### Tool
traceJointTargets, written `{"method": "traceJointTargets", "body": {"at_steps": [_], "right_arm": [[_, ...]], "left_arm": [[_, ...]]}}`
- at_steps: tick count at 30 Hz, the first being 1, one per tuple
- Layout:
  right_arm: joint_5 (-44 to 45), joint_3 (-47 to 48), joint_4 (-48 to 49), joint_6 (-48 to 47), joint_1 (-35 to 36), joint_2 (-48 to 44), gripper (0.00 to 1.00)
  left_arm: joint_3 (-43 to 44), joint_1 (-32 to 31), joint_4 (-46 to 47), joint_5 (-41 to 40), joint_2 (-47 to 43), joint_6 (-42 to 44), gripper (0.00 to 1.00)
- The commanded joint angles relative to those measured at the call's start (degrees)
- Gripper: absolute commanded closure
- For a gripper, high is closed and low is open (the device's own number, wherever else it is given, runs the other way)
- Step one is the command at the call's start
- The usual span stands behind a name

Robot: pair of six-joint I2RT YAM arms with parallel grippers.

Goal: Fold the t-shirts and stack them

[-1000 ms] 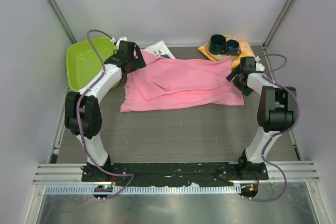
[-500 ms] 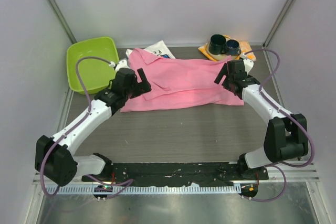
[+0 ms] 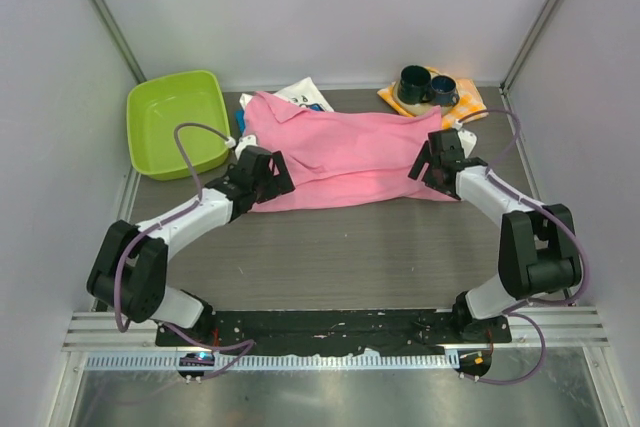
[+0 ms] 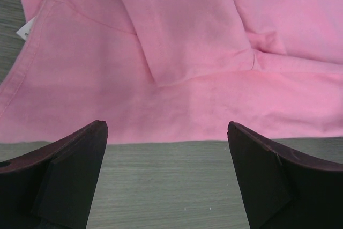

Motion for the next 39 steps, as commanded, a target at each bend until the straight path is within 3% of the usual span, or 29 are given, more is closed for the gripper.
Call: {"method": "traceJointTargets", "body": {"at_steps": [1,14,34,39], "right_arm": [[0.83,0.09,3.46,-0.85,0.04,2.22,0.05],[3.21,0.19,4.87,-1.21,-0.05,9.43,0.06],[8.3,-2.36,-6.47,1.08,3.47,5.84,0.02],[12.42,-0.52,-10.68,2.92,3.64,4.43,0.0]], "left_arm": [[0.38,0.0,7.64,-1.7,2.24,0.95,0.02],[-0.41,0.0,11.07,-5.66,9.72,2.44,0.02],[-6.83,0.0,2.02,-13.83,1.55,2.18,0.01],[-6.56,0.0,1.57,-12.34,-0.47,1.74,0.0]]}}
